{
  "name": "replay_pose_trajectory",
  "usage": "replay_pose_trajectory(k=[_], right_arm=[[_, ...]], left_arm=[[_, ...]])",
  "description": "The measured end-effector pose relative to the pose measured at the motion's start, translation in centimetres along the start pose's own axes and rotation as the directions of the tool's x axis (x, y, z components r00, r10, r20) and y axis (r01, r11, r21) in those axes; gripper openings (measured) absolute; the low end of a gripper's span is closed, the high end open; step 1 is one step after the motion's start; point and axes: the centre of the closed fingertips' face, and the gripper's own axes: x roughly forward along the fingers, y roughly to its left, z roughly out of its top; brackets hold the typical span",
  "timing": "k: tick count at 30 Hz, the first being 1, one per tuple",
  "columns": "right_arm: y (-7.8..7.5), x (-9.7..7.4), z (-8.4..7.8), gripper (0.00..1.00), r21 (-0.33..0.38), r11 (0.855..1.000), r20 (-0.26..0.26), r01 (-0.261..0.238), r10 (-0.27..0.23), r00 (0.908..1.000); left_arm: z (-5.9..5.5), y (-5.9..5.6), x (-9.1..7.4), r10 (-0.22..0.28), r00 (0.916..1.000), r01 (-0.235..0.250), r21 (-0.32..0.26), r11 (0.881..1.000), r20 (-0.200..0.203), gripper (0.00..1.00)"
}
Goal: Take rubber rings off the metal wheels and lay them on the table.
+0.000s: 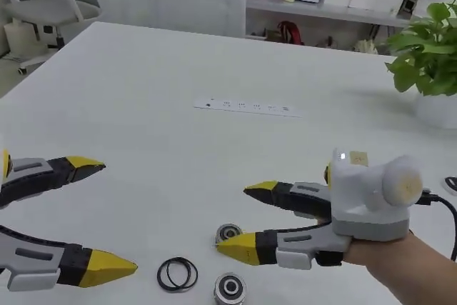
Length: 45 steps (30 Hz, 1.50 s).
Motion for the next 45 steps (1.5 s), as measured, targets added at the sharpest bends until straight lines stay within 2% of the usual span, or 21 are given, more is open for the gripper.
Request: replay_pose_trajectory(k=[7, 24, 31, 45], right_arm=[[-0.3, -1.7, -0.4, 0.72, -0.024, 0.999, 0.0, 0.022, -0.022, 0.9998], [-1.0, -5.3, -3.0, 0.86, -0.043, 0.996, -0.028, 0.079, -0.081, 0.9964], [-1.0, -6.4, -4.0, 0.89, -0.061, 0.994, -0.051, 0.096, -0.099, 0.9938], [-0.9, -7.7, -4.8, 0.92, -0.088, 0.99, -0.07, 0.11, -0.116, 0.9908]], left_arm=[[0.2, -0.1, 0.0, -0.002, 1.0, 0.002, 0.004, 1.0, 0.002, 0.93], [0.4, -0.7, 0.1, -0.014, 0.9999, 0.014, 0.021, 1.0, -0.005, 0.95], [0.3, -0.7, 0.1, -0.014, 0.9999, 0.014, 0.026, 1.0, -0.009, 0.96], [-0.2, -0.9, -0.1, -0.01, 0.9997, 0.01, 0.036, 0.999, -0.025, 0.98]])
